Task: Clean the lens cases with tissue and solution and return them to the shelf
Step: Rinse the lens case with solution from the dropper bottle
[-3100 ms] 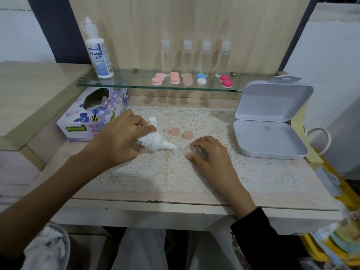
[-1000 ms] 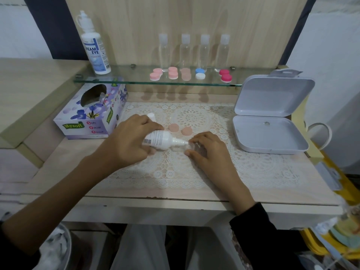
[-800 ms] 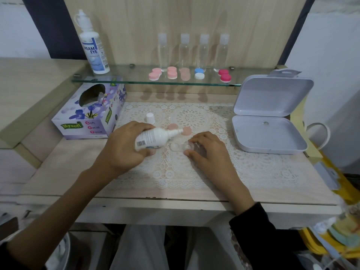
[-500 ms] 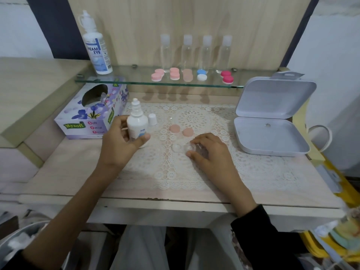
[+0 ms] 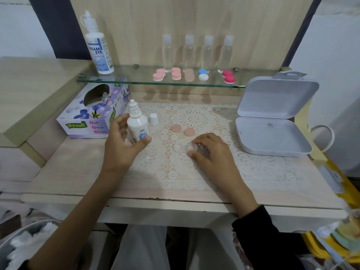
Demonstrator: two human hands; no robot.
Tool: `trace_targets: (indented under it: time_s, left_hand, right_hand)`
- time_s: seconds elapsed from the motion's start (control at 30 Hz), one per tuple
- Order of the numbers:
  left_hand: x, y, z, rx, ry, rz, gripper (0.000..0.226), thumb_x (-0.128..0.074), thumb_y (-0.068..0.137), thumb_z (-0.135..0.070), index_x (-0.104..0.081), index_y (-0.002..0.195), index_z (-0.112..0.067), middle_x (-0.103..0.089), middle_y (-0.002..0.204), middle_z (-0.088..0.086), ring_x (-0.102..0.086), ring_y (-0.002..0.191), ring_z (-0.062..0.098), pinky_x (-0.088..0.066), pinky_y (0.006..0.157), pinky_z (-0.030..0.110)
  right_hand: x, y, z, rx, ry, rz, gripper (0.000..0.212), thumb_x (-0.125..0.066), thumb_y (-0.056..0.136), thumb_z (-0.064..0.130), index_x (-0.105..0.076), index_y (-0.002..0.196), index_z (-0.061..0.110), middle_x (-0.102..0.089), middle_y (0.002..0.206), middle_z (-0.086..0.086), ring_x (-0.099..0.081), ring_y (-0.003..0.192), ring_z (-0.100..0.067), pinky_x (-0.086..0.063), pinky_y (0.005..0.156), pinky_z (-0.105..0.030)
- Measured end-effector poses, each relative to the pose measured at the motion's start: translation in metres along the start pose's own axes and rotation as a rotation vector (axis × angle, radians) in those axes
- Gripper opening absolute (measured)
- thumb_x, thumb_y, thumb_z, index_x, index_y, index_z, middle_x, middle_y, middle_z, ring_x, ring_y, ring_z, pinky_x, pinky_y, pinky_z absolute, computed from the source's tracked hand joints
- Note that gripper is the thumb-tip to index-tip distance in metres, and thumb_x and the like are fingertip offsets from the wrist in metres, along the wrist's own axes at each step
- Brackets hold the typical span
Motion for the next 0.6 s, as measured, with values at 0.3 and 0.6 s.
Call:
trace_targets:
  time_s: [0.3, 0.6]
  left_hand:
    - [-0.027, -0.038, -0.056, -0.576, 0.198, -0.011, 0.031, -0.057, 0.08, 0.011, -0.061, 0.106, -0.005, -0.059, 0.108, -0.002, -0.055, 0.108, 0.012, -0.042, 0.095, 0.026]
    - [-0.079, 0.022, -0.033, -0.356, 0.704, 0.346, 0.044, -0.046, 0.09, 0.005, -0.052, 0.132, -0.009, -0.049, 0.132, 0.004, -0.048, 0.118, 0.02, -0.043, 0.096, 0.035]
  right_hand:
    - [0.001, -0.001, 0.0, 0.005, -0.009, -0.013, 0.025, -0.069, 0.086, 0.023, -0.067, 0.109, 0.013, -0.058, 0.107, 0.006, -0.05, 0.099, -0.008, -0.033, 0.081, -0.009]
    - [0.001, 0.001, 0.0, 0.015, -0.038, -0.014, 0.025, -0.069, 0.086, 0.024, -0.068, 0.108, 0.012, -0.059, 0.106, 0.005, -0.051, 0.099, -0.01, -0.031, 0.08, -0.006]
Point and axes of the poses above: each hand's wrist, its own y-axis towards the middle knuckle, its own x-axis out of the back of the hand, z = x × y, the point moved 1 cm from there along y, towards the middle knuckle
